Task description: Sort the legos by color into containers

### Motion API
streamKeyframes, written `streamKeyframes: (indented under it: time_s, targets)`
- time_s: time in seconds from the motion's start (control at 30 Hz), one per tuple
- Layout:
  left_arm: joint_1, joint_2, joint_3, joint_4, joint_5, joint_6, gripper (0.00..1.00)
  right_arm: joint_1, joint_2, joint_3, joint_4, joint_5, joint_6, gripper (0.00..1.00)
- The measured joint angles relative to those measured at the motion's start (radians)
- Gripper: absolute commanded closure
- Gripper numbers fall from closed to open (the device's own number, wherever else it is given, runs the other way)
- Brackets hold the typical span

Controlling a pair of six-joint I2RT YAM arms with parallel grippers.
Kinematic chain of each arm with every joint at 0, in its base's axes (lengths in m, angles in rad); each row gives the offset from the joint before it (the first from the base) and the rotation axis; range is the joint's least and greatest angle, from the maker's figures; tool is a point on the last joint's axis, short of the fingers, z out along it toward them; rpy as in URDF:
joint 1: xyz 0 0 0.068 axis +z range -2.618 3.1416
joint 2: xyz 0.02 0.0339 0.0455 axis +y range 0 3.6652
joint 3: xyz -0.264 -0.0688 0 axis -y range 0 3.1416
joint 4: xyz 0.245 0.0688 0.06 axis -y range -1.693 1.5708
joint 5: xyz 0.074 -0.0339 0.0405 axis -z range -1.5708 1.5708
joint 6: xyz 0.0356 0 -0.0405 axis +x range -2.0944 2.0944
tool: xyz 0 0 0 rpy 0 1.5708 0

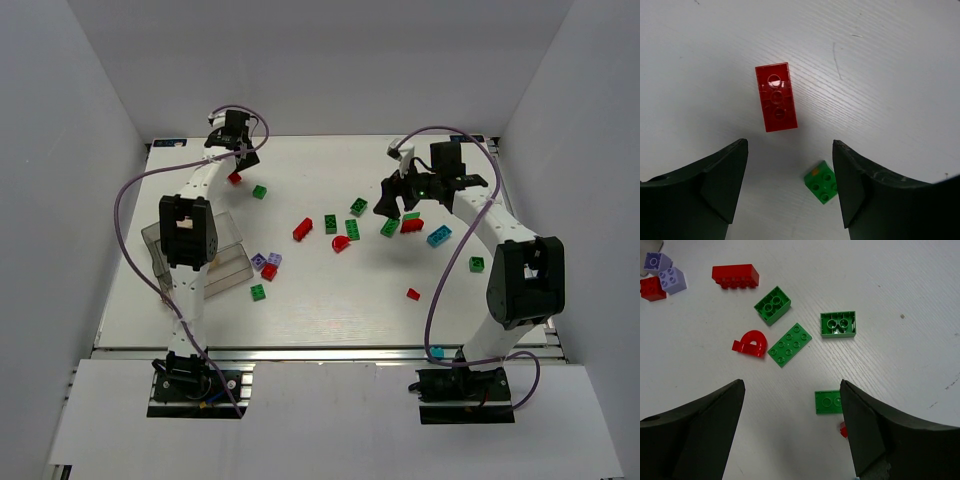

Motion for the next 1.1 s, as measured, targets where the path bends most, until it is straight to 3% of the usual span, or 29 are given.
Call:
streamKeyframes:
  time_s: [0.43, 0.8, 1.1]
  targets:
    - [0.012, 0.080, 0.011, 0.017, -0.042, 0.066, 0.25, 0.000, 0.000, -0.018, 0.014, 0.014, 0.003, 0.18]
    - [0.019, 0.138, 0.022, 0.064, -0.043, 0.125, 0.38, 0.000, 0.000, -0.018, -0.006, 0.019, -0.010, 0.18]
    - [0.053, 0.138, 0.024, 0.104, -0.031, 0.138, 0.77, 0.000, 0.000, -0.018, -0.031, 0.035, -0.026, 0.20]
